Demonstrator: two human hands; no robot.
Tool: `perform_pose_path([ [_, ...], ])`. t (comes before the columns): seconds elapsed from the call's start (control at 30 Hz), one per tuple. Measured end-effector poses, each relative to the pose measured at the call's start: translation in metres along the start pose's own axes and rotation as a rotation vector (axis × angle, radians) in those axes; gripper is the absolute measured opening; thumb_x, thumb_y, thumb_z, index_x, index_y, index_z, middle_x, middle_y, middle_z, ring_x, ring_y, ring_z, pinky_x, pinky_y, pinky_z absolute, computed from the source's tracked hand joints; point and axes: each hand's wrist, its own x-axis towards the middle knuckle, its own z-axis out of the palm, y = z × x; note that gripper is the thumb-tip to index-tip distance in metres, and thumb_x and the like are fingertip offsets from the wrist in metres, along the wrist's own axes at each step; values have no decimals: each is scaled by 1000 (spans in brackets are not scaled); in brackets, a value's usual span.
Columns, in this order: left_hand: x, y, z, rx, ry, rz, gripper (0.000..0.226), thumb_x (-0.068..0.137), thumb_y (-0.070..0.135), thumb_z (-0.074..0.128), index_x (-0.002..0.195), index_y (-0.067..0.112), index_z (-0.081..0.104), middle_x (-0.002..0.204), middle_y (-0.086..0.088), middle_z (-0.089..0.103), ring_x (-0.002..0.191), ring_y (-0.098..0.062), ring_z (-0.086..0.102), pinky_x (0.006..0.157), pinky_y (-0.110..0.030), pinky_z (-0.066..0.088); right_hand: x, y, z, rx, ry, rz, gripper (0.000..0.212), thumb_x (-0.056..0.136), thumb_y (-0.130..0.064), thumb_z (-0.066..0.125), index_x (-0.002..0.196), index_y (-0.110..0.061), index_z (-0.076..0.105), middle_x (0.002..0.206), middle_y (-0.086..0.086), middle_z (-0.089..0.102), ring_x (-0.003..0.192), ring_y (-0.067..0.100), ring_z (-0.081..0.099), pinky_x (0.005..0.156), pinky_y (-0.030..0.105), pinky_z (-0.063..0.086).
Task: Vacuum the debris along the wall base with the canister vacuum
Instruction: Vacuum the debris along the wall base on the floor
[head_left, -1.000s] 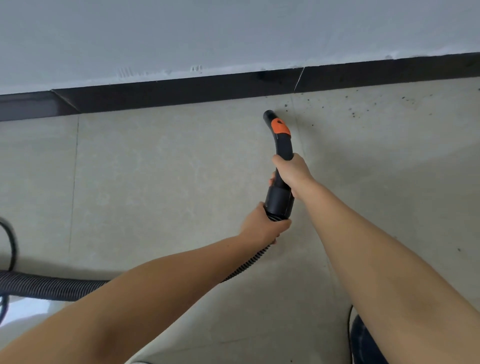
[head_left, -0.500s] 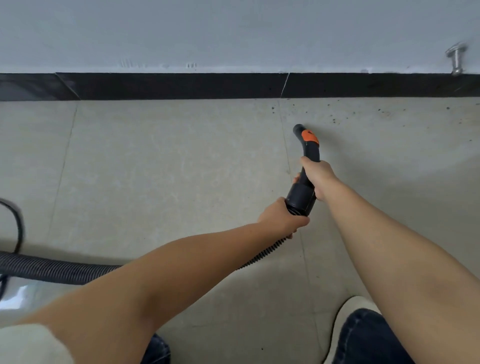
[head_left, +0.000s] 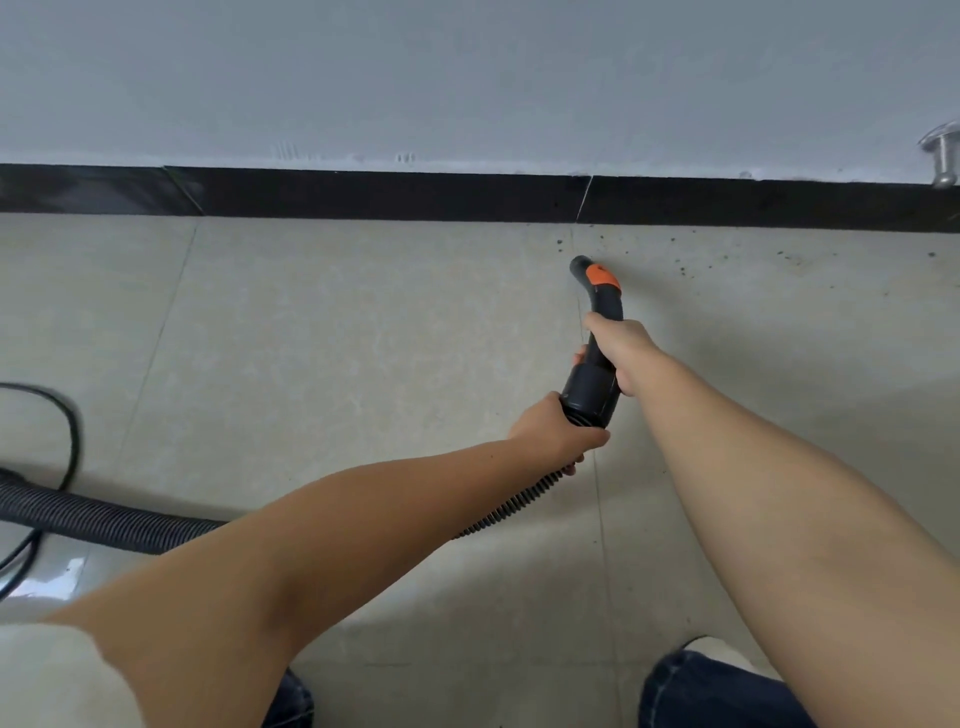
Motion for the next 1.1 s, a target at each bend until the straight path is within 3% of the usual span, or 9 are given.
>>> perform_pose_path([
  [0.2,20,20,-1,34,-21,18,38,79,26,68,110,16,48,80,-3,63,57,-15,60,65,-31,56,16,-13,-16,60,51,3,21,92,-19,56,108,-8,47,72,9,57,55,19,58,54,29,51],
  [0.5,44,41,14,30,-26,31,35,79,25,68,106,18,47,80,-1,62,61,-15,61,69,-32,57,37,-27,-39,55,82,2,21,93,-20,56,109,-9,47,75,8,57,56,18,57,51,26,49],
  [0.73,50,45,9,13,2,13,35,78,25,68,106,18,48,79,-2,63,58,-15,60,67,-32,56,47,-35,-34,60,19,5,21,93,-20,56,108,-9,47,74,9,58,56,19,58,53,28,51],
  [0.97,53,38,-5,-32,53,-15,39,76,27,70,108,17,49,82,-4,65,65,-19,64,76,-39,60,48,-43,-10,47,-34,0,19,92,-18,57,105,-8,47,73,10,56,55,19,57,56,30,53],
  [1.1,51,37,-11,-43,66,-7,38,76,25,69,108,17,49,82,-4,64,64,-18,63,73,-37,59,47,-46,-3,17,-44,0,18,92,-18,56,105,-8,46,74,9,56,56,18,56,51,26,50],
])
